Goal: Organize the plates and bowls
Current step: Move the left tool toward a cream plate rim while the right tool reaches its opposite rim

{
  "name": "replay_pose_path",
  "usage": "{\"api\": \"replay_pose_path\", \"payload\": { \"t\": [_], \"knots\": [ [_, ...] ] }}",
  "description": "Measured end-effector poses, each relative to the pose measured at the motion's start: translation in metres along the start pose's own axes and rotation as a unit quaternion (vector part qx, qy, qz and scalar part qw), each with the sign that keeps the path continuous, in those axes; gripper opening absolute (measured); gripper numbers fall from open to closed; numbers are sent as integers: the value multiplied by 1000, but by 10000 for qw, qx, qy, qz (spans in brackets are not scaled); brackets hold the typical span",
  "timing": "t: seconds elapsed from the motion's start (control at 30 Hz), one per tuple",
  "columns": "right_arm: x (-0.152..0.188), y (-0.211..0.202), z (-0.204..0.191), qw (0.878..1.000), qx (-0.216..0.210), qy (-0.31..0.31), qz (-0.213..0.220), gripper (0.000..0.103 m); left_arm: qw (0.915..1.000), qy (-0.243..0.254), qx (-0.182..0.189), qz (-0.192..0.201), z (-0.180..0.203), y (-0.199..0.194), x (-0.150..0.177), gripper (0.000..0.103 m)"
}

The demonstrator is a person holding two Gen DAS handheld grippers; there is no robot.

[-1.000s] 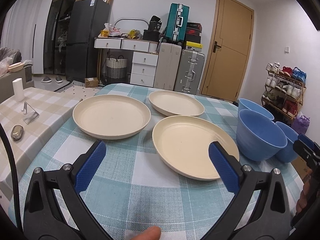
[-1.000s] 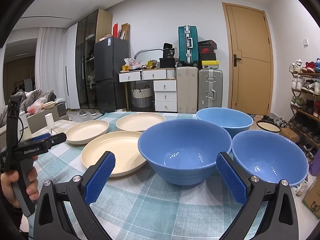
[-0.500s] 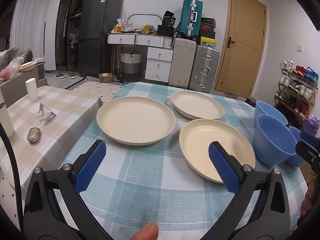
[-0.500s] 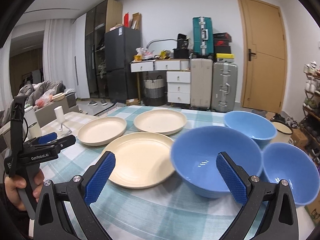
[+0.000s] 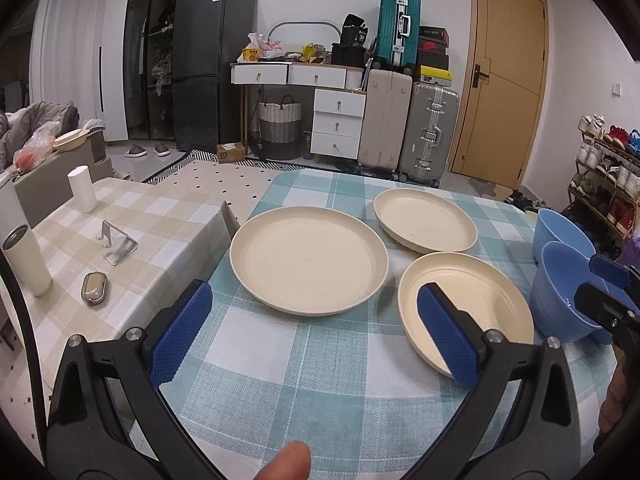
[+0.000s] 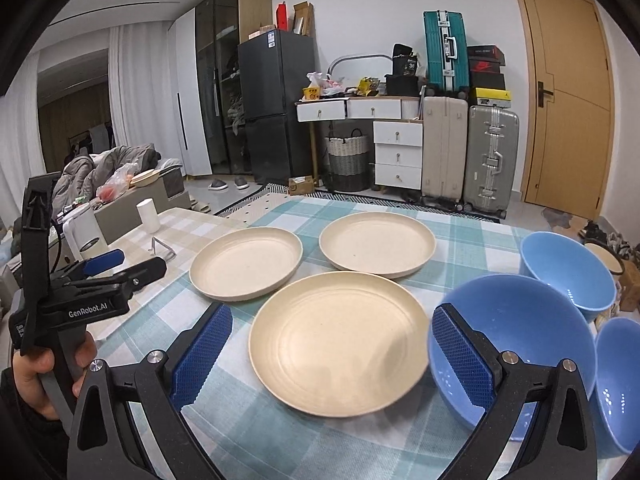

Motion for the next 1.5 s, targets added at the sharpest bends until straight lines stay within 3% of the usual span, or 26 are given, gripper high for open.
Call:
{"api": "replay_pose_path", "payload": {
  "t": [0.6,1.03,1.3,1.5],
  "knots": [
    [-43,74,-30,9978,-356,66,-556,103,9985,-403,-31,-364,-43,58,-28,102],
    [-83,84,-55,9973,-229,-299,-627,103,9969,-471,90,-616,-59,87,-32,102],
    [-71,124,-70,9946,-344,-336,-923,101,9942,-672,-86,-830,-91,109,-27,102],
    [-58,164,-79,9911,-541,-245,-1193,94,9913,-754,-86,-1075,-103,133,-16,99]
  ]
}}
Point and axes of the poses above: each gripper's, at about its wrist camera, not at the fingertips, and y roughly the way its jaws point, z to its right, x to its underside, the point moved 10 cm from there along y, roughly the way its jaws point, and after that the axes turned 4 degrees about x, right-handed, at the moved point
